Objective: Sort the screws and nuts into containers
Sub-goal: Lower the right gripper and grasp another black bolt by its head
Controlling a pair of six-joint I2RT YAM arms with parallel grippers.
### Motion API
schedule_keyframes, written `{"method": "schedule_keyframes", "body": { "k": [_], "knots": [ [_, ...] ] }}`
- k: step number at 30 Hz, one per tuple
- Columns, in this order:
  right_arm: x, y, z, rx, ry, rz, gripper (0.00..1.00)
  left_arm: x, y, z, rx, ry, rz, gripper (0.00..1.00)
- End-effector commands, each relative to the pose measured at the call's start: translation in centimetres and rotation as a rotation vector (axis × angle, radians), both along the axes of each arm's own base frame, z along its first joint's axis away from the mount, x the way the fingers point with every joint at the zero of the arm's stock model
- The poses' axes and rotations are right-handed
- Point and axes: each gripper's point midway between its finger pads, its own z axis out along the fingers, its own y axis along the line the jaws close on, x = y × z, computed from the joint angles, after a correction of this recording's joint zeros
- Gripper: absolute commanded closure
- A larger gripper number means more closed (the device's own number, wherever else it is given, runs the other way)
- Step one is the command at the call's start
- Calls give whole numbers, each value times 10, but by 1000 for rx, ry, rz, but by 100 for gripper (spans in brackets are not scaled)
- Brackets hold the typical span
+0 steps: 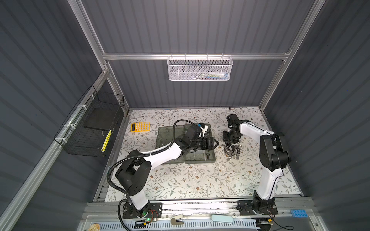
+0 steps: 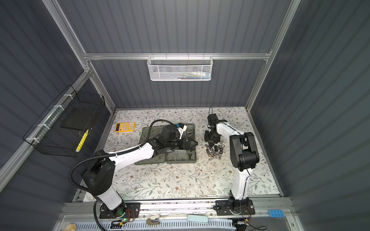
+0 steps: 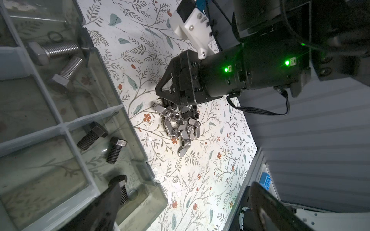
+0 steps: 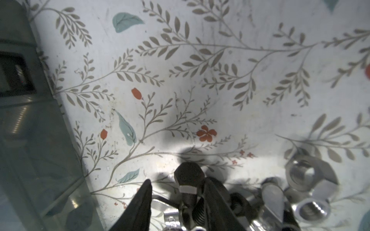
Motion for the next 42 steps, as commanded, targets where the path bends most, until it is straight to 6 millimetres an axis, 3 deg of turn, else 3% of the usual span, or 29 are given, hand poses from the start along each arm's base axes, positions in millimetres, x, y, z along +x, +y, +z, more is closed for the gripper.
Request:
{"method": "schedule_keyframes", "body": {
  "k": [1, 14, 27, 42],
  "knots": [
    [-3, 0, -7, -13, 39, 1, 59, 3, -7, 11, -21, -22, -17, 0],
    [-19, 4, -19, -33, 74, 15, 72, 2, -4, 6, -19, -11, -11, 0],
    [-21, 15, -17, -77, 72, -13, 66, -5, -6, 7, -31, 4, -44, 0],
    [-20, 17, -28, -83, 92, -6, 75, -6, 3, 9, -27, -5, -33, 0]
  ]
}}
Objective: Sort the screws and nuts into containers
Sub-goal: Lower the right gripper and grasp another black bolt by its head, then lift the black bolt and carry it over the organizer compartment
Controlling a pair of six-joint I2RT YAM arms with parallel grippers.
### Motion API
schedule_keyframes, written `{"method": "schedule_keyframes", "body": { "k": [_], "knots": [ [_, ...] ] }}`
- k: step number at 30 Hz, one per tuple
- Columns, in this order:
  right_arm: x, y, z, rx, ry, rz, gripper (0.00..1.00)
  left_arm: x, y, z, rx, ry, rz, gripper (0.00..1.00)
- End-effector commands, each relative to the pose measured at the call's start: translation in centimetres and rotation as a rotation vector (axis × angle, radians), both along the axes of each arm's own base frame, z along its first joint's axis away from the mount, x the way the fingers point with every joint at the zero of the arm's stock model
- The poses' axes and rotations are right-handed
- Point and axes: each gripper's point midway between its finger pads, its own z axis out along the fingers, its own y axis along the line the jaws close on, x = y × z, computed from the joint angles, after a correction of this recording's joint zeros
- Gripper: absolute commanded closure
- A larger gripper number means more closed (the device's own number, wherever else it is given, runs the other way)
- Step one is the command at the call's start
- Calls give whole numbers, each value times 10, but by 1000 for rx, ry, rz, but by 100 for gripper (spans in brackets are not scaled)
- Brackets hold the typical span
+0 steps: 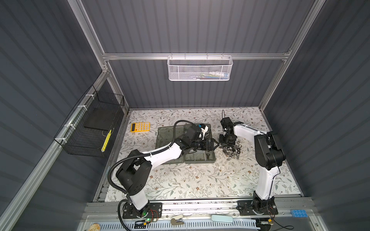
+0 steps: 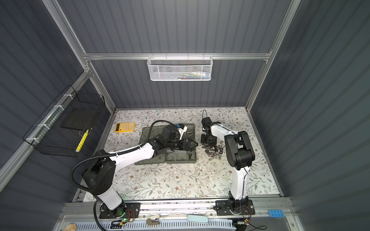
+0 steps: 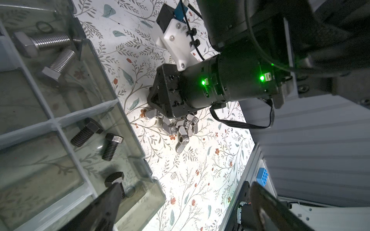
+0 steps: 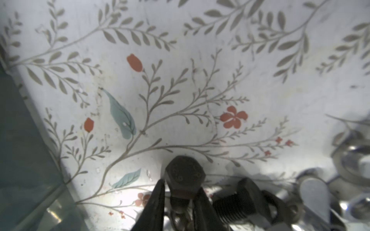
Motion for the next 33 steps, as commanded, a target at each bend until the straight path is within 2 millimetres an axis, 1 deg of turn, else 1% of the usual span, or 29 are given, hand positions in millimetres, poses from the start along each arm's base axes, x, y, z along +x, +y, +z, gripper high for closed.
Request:
{"method": "schedule_keyframes", "body": {
  "k": [1, 4, 7, 10, 15, 20, 23, 27, 33],
  "knots": [
    [-4, -2, -11, -20, 42, -2, 75, -1, 5, 12, -22, -21, -7, 0],
    [-5, 1, -16, -14, 53, 5, 76, -1, 5, 12, -22, -22, -5, 0],
    [-6, 1, -18, -11, 57, 6, 81, -1, 7, 13, -20, -24, 1, 0],
    [-4, 2, -12, -3, 41, 6, 85, -2, 9, 13, -15, -23, 3, 0],
    [1, 6, 5, 23, 1, 11, 89, -3, 12, 16, -11, -28, 6, 0],
    [5, 9, 26, 49, -40, 14, 91, -2, 16, 20, -12, -27, 13, 0],
    [5, 16, 39, 91, -62, 19, 91, 2, 21, 23, 0, -45, 43, 0],
    [3, 24, 54, 134, -88, 23, 91, 2, 26, 31, -1, -60, 55, 0],
    [-2, 41, 75, 177, -124, 53, 92, 1, 35, 37, 12, -75, 74, 0]
  ]
}}
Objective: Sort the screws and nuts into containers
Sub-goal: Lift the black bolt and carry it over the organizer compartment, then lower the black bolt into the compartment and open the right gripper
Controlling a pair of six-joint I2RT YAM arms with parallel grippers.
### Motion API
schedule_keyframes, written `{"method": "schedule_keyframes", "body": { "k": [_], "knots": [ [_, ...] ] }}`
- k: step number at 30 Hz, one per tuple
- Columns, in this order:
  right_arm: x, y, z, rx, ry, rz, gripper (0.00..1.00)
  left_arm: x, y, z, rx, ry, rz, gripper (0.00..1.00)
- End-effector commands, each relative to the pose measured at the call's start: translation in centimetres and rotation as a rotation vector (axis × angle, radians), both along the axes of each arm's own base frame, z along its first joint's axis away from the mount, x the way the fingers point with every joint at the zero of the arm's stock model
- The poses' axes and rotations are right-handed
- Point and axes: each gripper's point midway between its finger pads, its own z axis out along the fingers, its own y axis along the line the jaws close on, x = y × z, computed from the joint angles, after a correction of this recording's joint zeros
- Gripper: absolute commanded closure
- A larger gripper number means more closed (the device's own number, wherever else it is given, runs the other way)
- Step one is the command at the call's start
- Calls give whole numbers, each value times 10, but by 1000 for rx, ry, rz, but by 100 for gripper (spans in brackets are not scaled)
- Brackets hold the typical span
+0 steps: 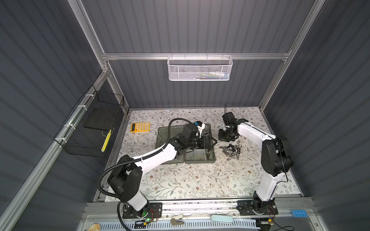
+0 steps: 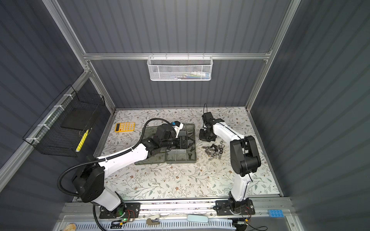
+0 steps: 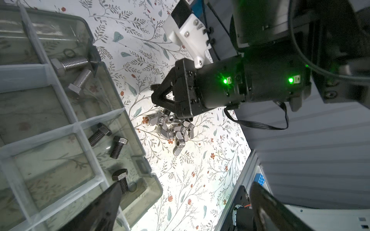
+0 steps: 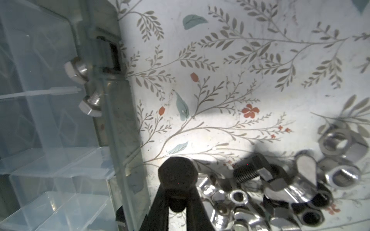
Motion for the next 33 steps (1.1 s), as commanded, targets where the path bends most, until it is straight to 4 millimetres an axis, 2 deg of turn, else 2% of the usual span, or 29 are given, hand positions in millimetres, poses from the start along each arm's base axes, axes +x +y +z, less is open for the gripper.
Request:
{"method": "schedule_keyframes", "body": {
  "k": [1, 10, 21, 33],
  "knots": [
    [-8, 15, 13, 41, -4, 23, 92, -2, 14, 3, 29, -19, 14, 0],
    [-23, 50, 17, 63, -11, 91, 92, -7, 35, 9, 42, -39, 50, 0],
    [-46, 88, -9, 44, 41, 158, 92, -20, 59, 0, 58, -24, 85, 0],
    [-60, 87, -47, 1, 102, 162, 91, -30, 74, -15, 75, 3, 114, 0]
  ]
}}
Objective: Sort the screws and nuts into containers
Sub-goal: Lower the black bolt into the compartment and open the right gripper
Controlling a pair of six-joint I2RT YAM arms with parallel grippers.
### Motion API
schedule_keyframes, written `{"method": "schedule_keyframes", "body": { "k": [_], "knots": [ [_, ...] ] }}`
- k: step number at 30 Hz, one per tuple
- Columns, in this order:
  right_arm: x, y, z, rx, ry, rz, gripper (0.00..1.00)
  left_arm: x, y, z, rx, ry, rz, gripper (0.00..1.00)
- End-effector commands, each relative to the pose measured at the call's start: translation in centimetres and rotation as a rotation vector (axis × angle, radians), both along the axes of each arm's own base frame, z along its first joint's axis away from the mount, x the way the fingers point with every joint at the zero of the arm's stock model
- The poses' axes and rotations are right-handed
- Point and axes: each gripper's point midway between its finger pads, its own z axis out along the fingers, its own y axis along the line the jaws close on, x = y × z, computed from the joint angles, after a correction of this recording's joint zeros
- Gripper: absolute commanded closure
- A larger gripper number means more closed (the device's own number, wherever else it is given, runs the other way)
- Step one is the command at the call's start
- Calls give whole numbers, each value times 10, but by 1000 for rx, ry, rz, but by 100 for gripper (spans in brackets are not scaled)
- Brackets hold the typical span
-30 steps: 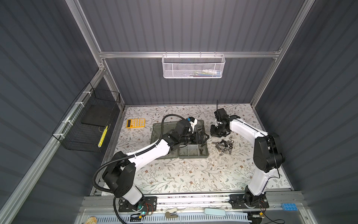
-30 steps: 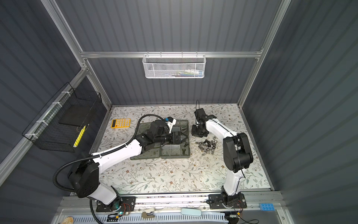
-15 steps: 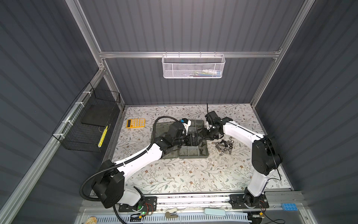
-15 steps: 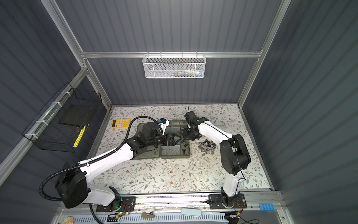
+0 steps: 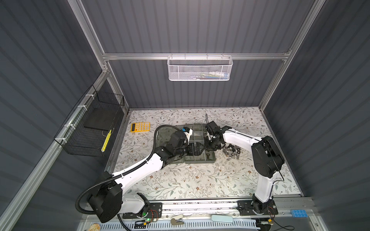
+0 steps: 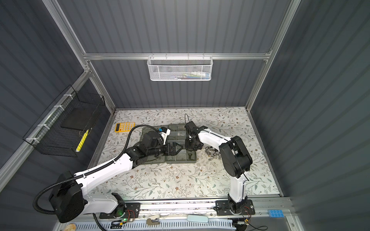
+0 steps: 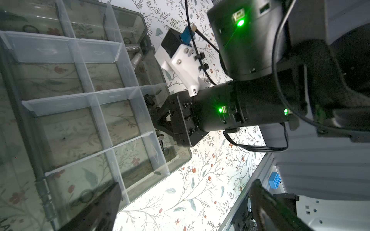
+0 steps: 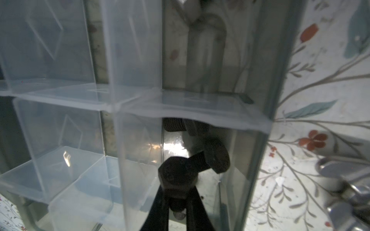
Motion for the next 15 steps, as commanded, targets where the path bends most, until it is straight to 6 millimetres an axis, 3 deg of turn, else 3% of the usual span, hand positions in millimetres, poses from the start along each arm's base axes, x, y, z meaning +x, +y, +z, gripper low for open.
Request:
{"method": "schedule_keyframes", "body": {
  "k": [1, 7, 15],
  "knots": [
    [-3, -2, -13, -20, 15, -12, 89, -1, 6, -1, 2, 4, 20, 0],
    [-6, -1, -25, -26, 38, -7, 81, 1, 4, -1, 6, 5, 18, 0],
    [-4, -1, -22, -30, 31, -1, 73, 2, 3, 1, 4, 4, 19, 0]
  ]
}}
